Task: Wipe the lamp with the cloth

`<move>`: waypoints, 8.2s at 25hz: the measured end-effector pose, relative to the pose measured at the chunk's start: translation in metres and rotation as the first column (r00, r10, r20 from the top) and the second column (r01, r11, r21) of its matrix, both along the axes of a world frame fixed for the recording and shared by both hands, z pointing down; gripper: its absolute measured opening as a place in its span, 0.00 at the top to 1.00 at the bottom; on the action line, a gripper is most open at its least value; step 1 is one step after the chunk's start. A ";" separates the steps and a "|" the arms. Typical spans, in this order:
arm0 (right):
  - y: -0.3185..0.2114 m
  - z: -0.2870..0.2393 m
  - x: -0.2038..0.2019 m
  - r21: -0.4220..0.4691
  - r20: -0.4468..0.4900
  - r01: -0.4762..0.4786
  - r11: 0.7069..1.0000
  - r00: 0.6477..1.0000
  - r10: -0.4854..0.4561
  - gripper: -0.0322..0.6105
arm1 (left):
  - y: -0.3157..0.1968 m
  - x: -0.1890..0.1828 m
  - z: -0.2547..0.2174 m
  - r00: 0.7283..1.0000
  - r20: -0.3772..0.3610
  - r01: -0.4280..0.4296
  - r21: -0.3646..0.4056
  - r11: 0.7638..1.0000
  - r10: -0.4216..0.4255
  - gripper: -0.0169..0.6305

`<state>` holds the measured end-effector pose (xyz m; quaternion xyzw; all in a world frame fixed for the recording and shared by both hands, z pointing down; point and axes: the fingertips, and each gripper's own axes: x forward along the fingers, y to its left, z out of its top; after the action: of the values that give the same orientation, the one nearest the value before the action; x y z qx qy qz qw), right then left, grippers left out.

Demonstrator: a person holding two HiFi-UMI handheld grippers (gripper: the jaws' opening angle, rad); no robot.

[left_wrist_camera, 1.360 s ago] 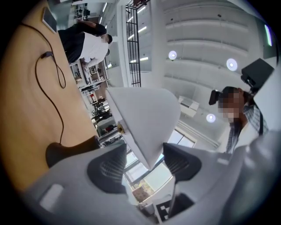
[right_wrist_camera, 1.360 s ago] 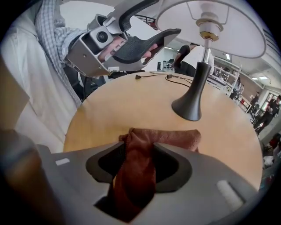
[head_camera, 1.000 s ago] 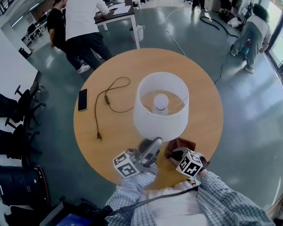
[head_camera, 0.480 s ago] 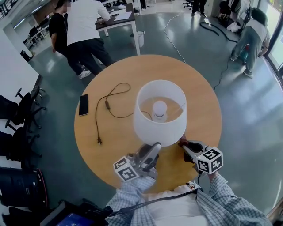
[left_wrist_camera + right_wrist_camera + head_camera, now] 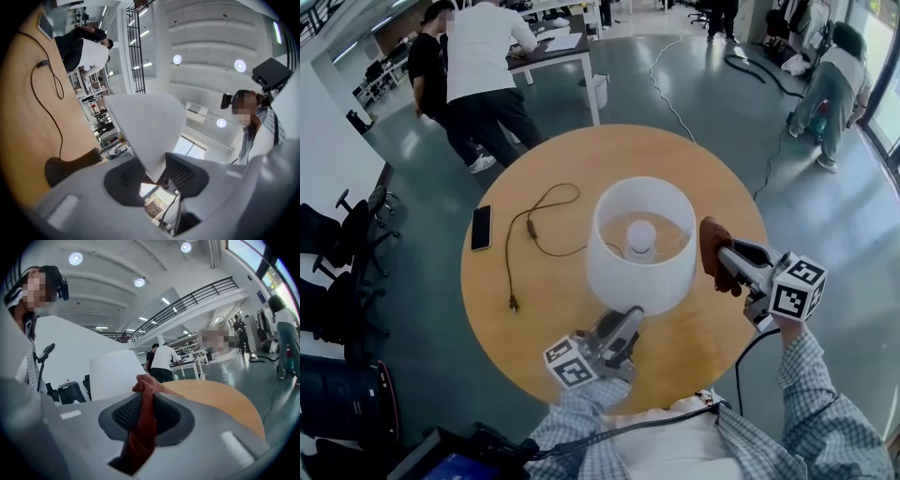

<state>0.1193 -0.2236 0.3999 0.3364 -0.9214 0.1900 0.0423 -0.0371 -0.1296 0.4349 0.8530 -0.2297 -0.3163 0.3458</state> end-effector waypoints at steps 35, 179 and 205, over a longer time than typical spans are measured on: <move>-0.072 -0.073 -0.226 -0.277 -0.716 0.822 0.497 0.168 -0.677 0.83 | -0.001 0.005 -0.003 0.999 0.021 0.035 0.004 0.999 -0.035 0.76; 0.042 0.024 -0.025 0.225 -0.225 -0.014 0.974 0.972 0.065 0.84 | -0.034 0.021 -0.083 -0.318 0.902 -0.879 -0.165 0.448 -0.292 0.78; -0.026 0.067 -0.109 0.111 -0.252 -0.052 0.992 0.965 0.079 0.84 | -0.086 -0.081 -0.099 0.030 1.000 -0.590 0.020 0.807 -0.003 0.79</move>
<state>0.0108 -0.2493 0.4670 0.3901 -0.9052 0.0981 0.1369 -0.1186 -0.2160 0.3363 0.9179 -0.1309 0.3725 -0.0393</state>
